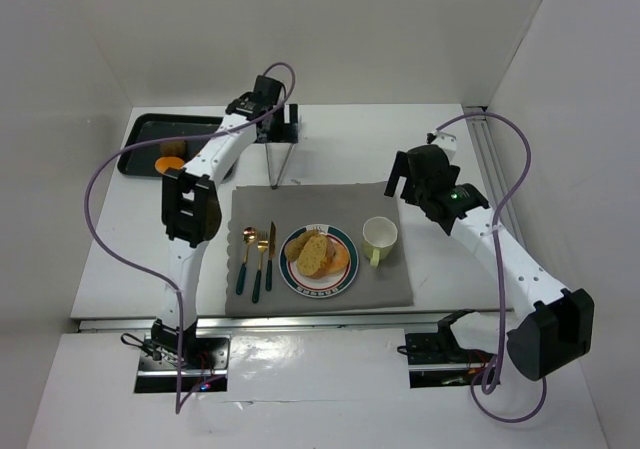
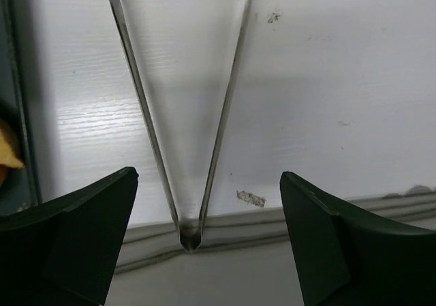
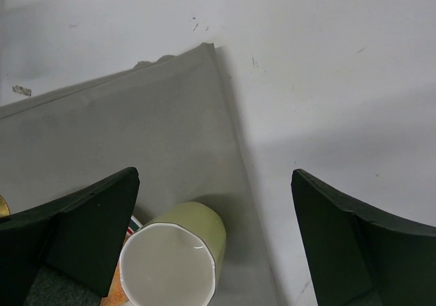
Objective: Place the bread
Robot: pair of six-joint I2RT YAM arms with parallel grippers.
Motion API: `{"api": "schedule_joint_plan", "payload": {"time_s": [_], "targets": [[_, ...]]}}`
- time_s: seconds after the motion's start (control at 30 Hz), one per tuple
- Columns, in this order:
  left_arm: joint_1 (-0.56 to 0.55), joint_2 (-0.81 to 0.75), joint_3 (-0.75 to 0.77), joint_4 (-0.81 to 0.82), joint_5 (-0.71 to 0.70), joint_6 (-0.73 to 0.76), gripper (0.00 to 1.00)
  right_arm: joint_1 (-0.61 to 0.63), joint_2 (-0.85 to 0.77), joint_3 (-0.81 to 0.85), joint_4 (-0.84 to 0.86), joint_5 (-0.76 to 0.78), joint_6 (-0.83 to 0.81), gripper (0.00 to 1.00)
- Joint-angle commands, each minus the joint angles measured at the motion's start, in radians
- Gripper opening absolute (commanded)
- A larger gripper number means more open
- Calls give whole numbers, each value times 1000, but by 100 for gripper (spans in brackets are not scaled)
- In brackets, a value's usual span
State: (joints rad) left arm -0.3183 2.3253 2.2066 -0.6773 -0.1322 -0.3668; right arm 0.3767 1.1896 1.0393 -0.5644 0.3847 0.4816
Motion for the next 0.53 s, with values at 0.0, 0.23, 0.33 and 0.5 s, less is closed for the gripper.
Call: {"api": "schedule_joint_plan", "payload": {"time_s": [0.0, 0.23, 0.33, 0.5], "targets": [[8, -200, 48, -16, 31, 28, 99, -5, -7, 8, -17, 23, 12, 100], [-22, -524, -233, -15, 77, 28, 99, -5, 85, 71, -48, 45, 45, 100], [-77, -689, -520, 41, 77, 28, 99, -15, 108, 71, -48, 45, 45, 100], [-151, -857, -775, 50, 66, -24, 99, -24, 108, 48, -25, 25, 45, 100]]}}
